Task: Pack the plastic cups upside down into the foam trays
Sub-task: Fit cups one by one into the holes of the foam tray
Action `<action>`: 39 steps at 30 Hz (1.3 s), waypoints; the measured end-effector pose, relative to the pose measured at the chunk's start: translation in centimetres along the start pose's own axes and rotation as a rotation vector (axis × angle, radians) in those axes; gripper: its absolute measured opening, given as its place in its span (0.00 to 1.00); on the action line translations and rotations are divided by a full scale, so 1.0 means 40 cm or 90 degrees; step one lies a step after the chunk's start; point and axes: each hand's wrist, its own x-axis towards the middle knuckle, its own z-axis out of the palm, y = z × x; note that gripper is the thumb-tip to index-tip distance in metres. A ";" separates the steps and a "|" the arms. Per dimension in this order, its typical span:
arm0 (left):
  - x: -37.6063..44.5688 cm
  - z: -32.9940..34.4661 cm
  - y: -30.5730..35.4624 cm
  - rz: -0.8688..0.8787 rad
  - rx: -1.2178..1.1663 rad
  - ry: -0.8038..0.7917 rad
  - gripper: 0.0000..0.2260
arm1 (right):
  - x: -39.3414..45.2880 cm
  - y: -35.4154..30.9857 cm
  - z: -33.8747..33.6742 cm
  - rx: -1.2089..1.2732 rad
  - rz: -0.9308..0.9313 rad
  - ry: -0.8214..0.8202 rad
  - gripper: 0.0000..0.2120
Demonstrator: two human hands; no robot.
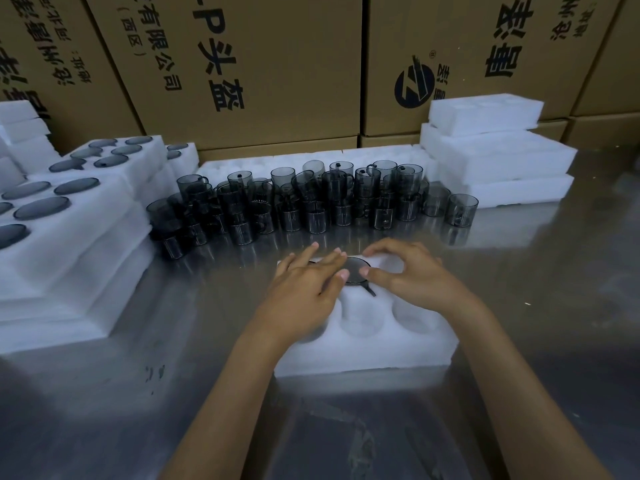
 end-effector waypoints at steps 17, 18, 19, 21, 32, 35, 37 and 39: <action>0.032 -0.036 -0.087 -0.136 -0.370 0.304 0.17 | 0.025 0.068 -0.022 0.531 0.128 0.162 0.06; 0.049 -0.043 -0.111 -0.177 -0.349 0.332 0.18 | 0.027 0.079 -0.015 0.543 0.147 0.171 0.08; 0.070 -0.050 -0.137 -0.214 -0.305 0.339 0.20 | 0.028 0.085 -0.003 0.544 0.164 0.184 0.09; 0.121 -0.067 -0.181 -0.258 -0.206 0.312 0.23 | 0.032 0.092 0.016 0.539 0.180 0.226 0.12; 0.368 -0.175 -0.313 -0.206 0.285 0.085 0.35 | 0.088 0.120 0.041 0.599 0.193 0.247 0.15; 0.378 -0.163 -0.329 -0.194 0.281 0.104 0.30 | 0.095 0.125 0.042 0.584 0.192 0.240 0.15; 0.372 -0.157 -0.332 -0.183 0.266 0.133 0.26 | 0.098 0.128 0.043 0.588 0.192 0.236 0.15; 0.358 -0.160 -0.324 -0.167 0.247 0.163 0.22 | 0.098 0.131 0.046 0.590 0.194 0.229 0.14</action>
